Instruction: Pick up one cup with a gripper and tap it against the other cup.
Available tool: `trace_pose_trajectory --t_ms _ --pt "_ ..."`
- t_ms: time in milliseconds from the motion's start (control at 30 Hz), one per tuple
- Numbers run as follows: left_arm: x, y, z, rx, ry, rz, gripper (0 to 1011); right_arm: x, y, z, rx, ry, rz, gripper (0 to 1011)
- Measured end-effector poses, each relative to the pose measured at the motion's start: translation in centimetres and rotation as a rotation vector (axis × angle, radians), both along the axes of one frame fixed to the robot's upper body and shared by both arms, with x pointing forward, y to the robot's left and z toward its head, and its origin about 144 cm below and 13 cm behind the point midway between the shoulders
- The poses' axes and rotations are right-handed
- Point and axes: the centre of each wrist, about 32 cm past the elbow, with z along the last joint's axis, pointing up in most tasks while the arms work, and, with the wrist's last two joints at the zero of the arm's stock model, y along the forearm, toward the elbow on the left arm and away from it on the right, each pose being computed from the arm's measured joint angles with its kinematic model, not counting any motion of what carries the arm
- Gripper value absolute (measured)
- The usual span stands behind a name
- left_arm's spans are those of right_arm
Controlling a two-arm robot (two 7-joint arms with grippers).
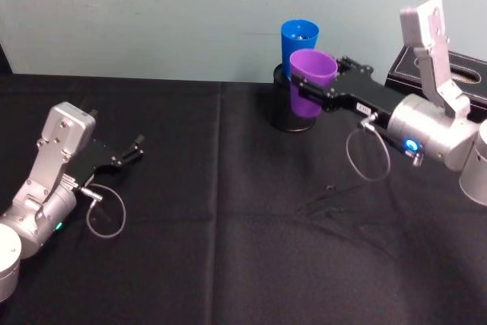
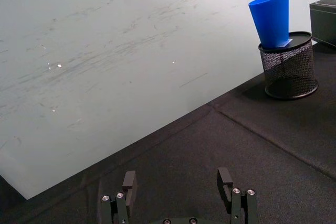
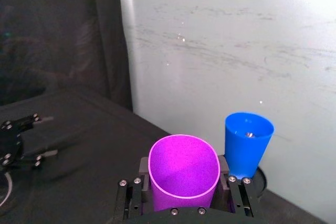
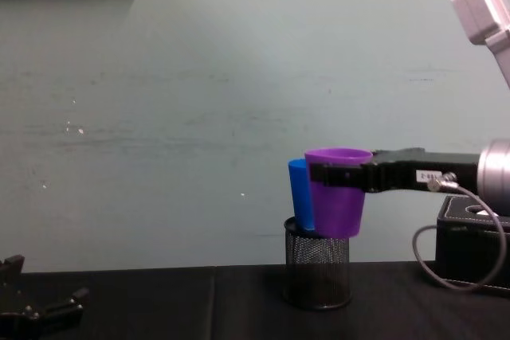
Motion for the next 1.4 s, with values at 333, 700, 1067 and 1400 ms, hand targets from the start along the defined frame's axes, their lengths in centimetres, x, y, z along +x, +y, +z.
trace_pose_trajectory --t_ms 333,700,1067,1400 --pt "0.0 0.0 0.0 0.000 0.000 0.000 1005 2.6 0.6 1.0 0.000 -0.006 -0.022 733" --pt "0.0 0.0 0.0 0.000 0.000 0.000 1005 4.5 0.9 1.5 0.016 0.002 -0.041 733" --pt "0.0 0.0 0.0 0.000 0.000 0.000 1004 5.4 1.1 1.3 0.022 0.006 -0.051 734" --pt "0.0 0.0 0.0 0.000 0.000 0.000 1005 5.9 1.6 1.0 0.030 -0.001 -0.072 733"
